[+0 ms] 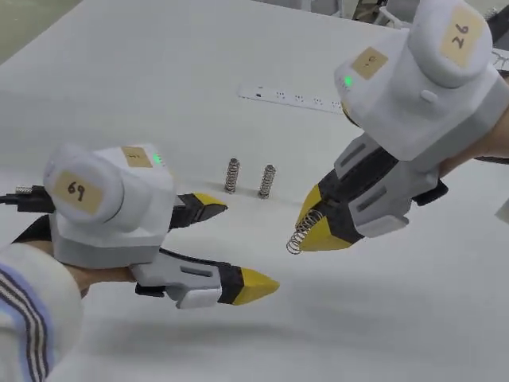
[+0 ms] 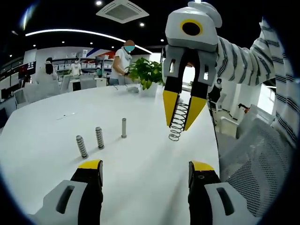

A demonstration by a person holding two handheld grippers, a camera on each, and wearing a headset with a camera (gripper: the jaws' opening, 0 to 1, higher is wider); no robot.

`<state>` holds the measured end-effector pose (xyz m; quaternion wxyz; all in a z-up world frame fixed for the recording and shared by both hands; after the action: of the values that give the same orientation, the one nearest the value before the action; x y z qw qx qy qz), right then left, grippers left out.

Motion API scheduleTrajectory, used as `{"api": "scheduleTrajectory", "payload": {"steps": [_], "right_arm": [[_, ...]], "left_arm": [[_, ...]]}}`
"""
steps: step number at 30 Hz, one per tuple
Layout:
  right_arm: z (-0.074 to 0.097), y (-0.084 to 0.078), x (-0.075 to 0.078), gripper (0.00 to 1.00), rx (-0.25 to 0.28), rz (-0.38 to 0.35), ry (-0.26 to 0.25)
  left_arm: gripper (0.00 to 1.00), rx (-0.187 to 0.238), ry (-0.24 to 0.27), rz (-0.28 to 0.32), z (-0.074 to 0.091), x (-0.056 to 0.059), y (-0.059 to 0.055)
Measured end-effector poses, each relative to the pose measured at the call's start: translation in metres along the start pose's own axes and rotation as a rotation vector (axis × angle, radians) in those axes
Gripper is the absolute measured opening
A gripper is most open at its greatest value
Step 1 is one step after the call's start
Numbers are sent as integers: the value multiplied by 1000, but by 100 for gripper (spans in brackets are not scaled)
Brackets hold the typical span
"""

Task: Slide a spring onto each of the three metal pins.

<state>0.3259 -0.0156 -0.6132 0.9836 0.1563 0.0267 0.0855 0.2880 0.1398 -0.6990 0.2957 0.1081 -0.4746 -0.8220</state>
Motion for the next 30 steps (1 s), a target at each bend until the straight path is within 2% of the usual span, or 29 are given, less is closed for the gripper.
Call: {"api": "scheduleTrajectory", "payload": {"steps": [3,8,12,15,16,18,23,30], "right_arm": [[1,-5,2,8,-1,-14,-4],[6,-15,13,8,-8,-42,-29],[11,-24,26,8,-19,-69,-58],[15,-30,35,8,-18,-92,-84],[15,-31,37,8,-18,-97,-90],[17,-39,49,8,-27,-115,-120],[21,-49,68,8,-44,-142,-146],[20,-49,81,8,-63,-135,-162]], "left_arm": [[82,-8,5,18,-1,0,-1],[98,2,43,20,-1,-3,0],[98,20,23,63,-1,-2,3],[98,16,40,42,-2,-3,2],[98,15,39,45,-2,-2,2],[98,5,28,55,-5,-1,2],[98,-1,20,68,-9,0,1],[98,-16,20,96,-11,-2,-3]]}}
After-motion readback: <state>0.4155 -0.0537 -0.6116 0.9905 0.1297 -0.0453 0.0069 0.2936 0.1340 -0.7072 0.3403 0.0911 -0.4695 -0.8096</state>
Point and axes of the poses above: the centre of the closed fingertips' face, and the gripper's own axes: z roughly backward along the fingers, x roughly to its right, y roughly out of its top, the point moved 10 cm from there along z, roughly backward along the fingers, and after that the axes turned 9 degrees about -x, right-handed, at the moved point
